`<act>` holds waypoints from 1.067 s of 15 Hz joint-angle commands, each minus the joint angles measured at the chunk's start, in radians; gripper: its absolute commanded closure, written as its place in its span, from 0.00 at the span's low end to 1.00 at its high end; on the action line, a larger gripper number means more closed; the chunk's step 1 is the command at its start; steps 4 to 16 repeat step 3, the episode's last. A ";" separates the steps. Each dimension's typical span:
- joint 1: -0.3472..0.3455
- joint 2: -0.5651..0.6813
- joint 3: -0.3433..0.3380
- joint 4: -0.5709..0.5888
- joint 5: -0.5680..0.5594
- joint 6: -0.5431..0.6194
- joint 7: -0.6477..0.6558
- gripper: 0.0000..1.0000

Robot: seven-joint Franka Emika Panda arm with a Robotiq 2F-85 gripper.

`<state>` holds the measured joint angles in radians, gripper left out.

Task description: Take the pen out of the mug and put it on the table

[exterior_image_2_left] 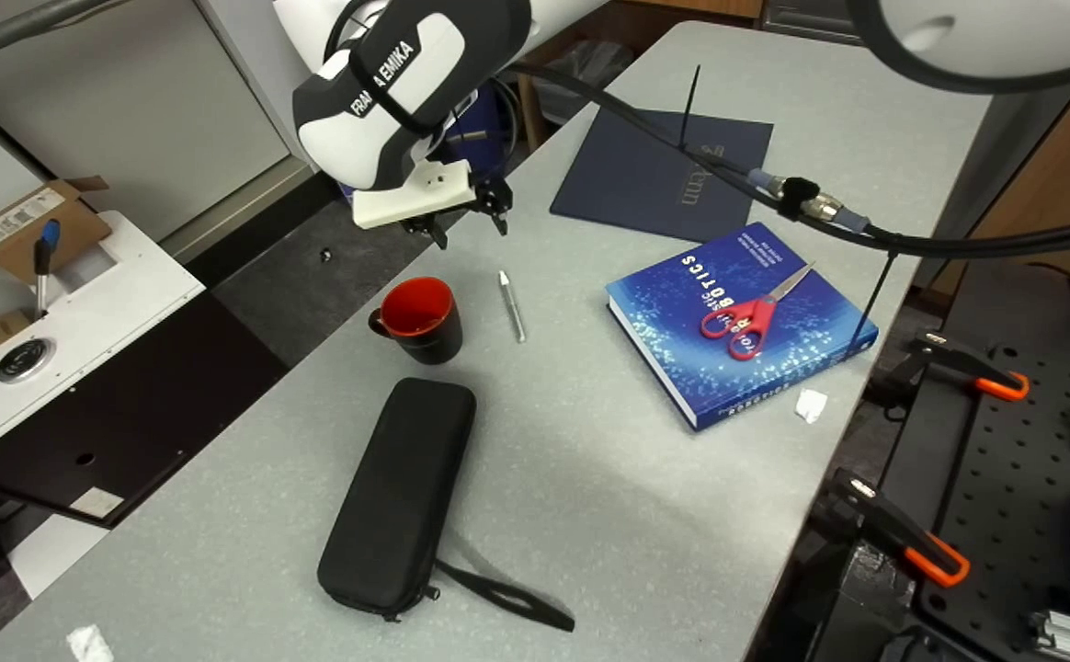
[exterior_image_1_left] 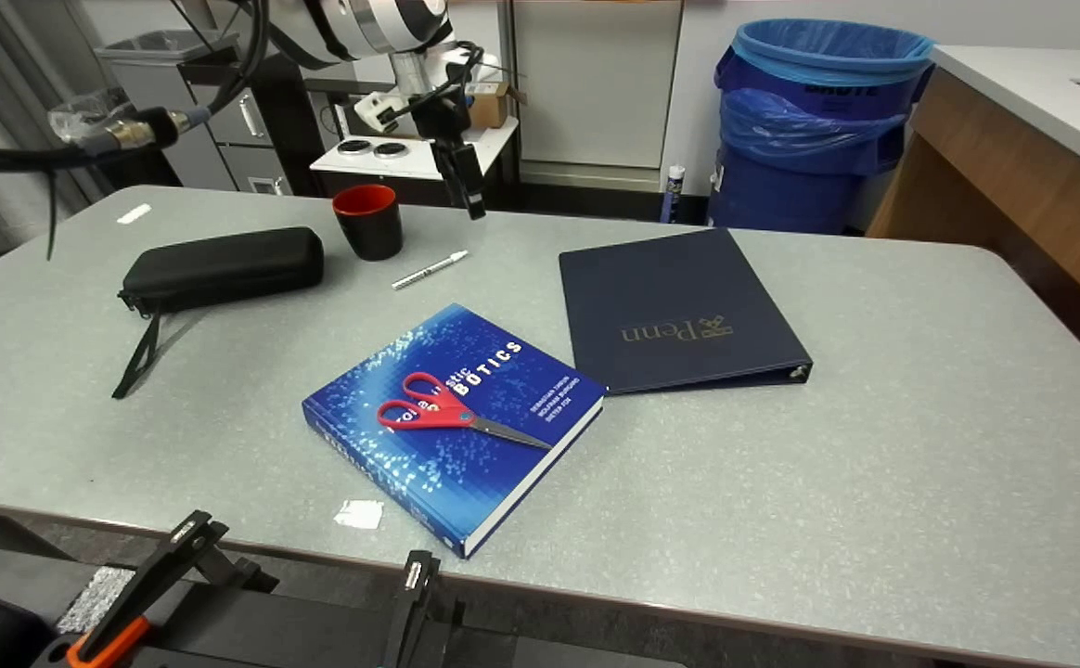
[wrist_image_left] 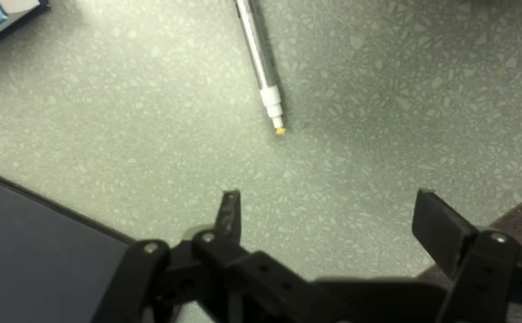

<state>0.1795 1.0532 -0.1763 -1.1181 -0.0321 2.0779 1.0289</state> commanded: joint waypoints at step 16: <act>-0.008 0.001 0.013 0.004 -0.012 -0.003 0.005 0.00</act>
